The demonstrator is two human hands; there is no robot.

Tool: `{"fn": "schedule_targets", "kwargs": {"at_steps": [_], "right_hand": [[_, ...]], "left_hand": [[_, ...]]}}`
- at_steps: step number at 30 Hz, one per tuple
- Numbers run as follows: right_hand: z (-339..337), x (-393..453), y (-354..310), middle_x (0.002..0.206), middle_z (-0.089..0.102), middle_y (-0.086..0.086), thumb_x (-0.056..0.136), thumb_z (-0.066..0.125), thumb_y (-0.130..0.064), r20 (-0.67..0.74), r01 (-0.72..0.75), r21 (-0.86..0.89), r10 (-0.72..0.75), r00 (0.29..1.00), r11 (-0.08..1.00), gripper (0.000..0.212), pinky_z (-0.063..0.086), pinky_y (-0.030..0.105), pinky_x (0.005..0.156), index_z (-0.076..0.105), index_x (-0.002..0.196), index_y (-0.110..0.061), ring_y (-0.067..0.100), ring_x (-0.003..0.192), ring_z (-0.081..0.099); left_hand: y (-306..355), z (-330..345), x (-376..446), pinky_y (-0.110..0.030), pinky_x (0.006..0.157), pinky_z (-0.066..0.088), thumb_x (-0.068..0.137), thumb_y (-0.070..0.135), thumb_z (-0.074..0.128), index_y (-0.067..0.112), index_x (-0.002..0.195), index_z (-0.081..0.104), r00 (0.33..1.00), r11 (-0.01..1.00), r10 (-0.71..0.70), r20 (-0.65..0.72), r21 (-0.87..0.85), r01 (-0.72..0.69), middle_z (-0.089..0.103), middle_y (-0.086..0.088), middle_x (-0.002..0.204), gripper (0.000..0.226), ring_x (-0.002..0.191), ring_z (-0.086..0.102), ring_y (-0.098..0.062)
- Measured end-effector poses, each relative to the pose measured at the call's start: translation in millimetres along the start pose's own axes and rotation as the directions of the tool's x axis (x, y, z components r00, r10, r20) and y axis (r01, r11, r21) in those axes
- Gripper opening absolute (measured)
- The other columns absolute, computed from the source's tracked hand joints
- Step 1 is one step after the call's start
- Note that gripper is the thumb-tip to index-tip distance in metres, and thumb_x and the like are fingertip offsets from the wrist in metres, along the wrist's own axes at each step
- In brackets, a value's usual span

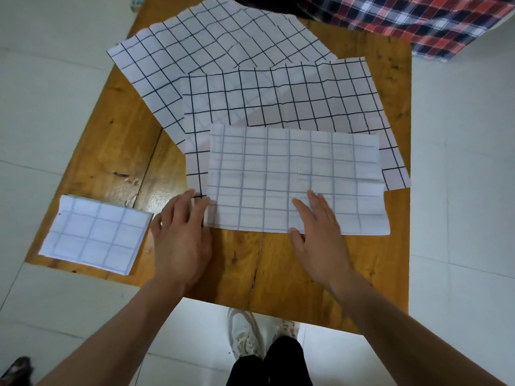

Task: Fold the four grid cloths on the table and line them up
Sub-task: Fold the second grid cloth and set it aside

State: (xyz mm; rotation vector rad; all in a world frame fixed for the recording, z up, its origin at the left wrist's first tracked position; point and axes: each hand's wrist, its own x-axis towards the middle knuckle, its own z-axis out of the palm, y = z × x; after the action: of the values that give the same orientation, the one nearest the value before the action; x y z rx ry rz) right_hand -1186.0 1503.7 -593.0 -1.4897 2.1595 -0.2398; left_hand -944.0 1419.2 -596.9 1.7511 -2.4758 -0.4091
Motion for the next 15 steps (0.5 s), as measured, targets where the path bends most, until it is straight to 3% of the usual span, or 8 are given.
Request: {"fn": "schedule_targets", "kwargs": {"at_steps": [2,7,11,15], "right_hand": [[-2,0,-5,0.163,0.009,-0.008,0.101,0.048,-0.033,-0.013,0.044,0.007,-0.044,0.999,0.999,0.054,0.011,0.035,0.122,0.027,0.151,-0.030,0.010,0.149,-0.001],[2,0,-12,0.161,0.018,-0.008,0.102,0.045,-0.034,0.021,0.091,0.023,-0.091,0.996,0.996,0.048,0.014,0.030,0.119,0.036,0.148,-0.029,0.009,0.149,0.008],[4,2,-8,0.161,0.017,-0.008,0.102,0.045,-0.033,0.037,0.076,0.004,-0.076,0.996,0.997,0.049,0.018,0.032,0.121,0.034,0.149,-0.028,0.010,0.149,0.009],[0,1,-7,0.161,0.016,-0.010,0.102,0.045,-0.033,0.055,0.090,0.033,-0.092,0.994,0.995,0.049,0.015,0.028,0.119,0.034,0.149,-0.029,0.008,0.148,0.008]], "left_hand": [[-4,-1,4,-0.055,0.104,0.036,0.086,0.019,0.065,0.021,0.137,0.052,0.992,0.992,0.127,0.004,0.006,-0.127,0.047,-0.007,0.148,0.052,0.138,0.036,-0.032],[-6,-7,23,-0.043,0.099,0.035,0.078,0.018,0.065,0.021,0.122,0.063,0.906,0.907,0.415,0.088,0.041,-0.419,0.061,0.001,0.131,0.043,0.127,0.048,-0.027],[4,-14,34,-0.045,0.087,0.045,0.061,0.015,0.081,0.018,0.112,0.068,0.890,0.891,0.424,0.166,0.101,-0.443,0.067,-0.001,0.115,0.053,0.106,0.060,-0.028],[9,-13,38,-0.045,0.077,0.048,0.056,0.006,0.080,0.012,0.103,0.068,0.882,0.873,0.451,0.136,0.137,-0.468,0.067,-0.005,0.102,0.049,0.090,0.063,-0.032]]}}
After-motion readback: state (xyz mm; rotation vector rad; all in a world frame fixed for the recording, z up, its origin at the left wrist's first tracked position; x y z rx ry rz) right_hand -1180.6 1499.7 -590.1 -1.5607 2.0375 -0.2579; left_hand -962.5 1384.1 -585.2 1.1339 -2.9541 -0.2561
